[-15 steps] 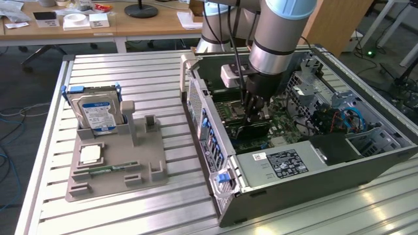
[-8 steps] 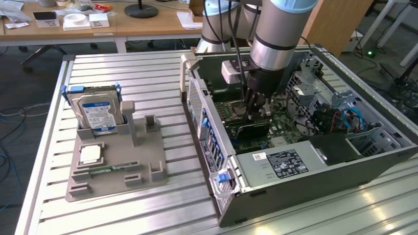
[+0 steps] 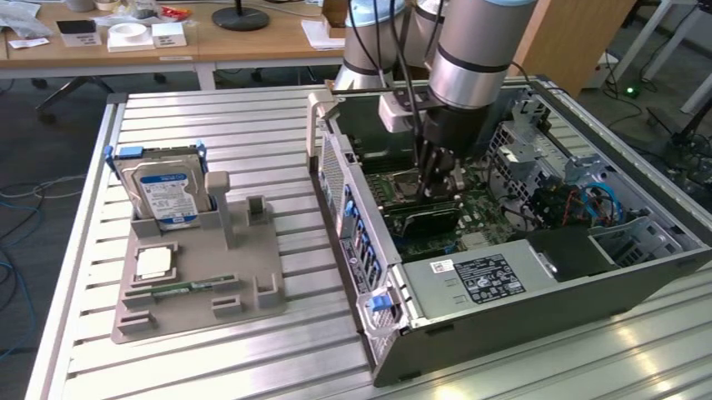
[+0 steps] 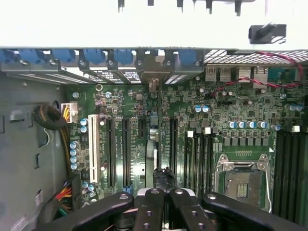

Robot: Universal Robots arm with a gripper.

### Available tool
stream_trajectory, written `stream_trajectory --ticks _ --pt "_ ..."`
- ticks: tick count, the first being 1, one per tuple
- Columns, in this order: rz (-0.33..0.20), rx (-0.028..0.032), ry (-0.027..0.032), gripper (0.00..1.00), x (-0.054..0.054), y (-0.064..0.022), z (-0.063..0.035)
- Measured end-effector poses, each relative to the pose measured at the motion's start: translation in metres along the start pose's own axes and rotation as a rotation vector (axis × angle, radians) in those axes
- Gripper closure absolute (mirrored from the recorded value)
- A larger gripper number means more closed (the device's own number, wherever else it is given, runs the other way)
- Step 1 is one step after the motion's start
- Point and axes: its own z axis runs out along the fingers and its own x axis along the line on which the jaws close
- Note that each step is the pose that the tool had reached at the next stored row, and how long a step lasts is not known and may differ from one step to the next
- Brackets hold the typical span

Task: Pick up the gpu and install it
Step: 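Press down on the gpu until it lock into place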

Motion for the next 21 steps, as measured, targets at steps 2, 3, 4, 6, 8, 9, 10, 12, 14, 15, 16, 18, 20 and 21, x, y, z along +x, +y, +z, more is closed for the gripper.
stream_trajectory --ticks 2,3,4,6,8,9,10,12,14,15,16,18,20,21 --pt "0.000 0.0002 -0.0001 0.89 0.000 -0.0001 -0.0036" --pt "0.000 0.0002 0.0000 0.89 0.000 -0.0001 -0.0055" --pt "0.000 0.0003 0.0000 0.89 -0.001 -0.0001 -0.0073" --pt "0.000 0.0004 0.0001 0.89 -0.001 -0.0002 -0.0112" --pt "0.000 0.0006 0.0002 0.89 -0.001 -0.0003 -0.0154" --pt "0.000 0.0007 0.0004 0.89 -0.001 -0.0003 -0.0176" --pt "0.000 0.0010 0.0005 0.89 -0.001 -0.0003 -0.0198" --pt "0.000 0.0014 0.0007 0.89 -0.002 -0.0004 -0.0246" --pt "0.000 0.0021 0.0010 0.89 -0.002 -0.0005 -0.0296" --pt "0.000 0.0025 0.0012 0.89 -0.002 -0.0006 -0.0321" --pt "0.000 0.0033 0.0013 0.89 -0.002 -0.0007 -0.0365" --pt "0.000 0.0040 0.0014 0.89 -0.002 -0.0007 -0.0405" --pt "0.000 0.0045 0.0015 0.89 -0.002 -0.0008 -0.0432" --pt "0.000 0.0046 0.0012 0.89 -0.002 -0.0008 -0.0431"
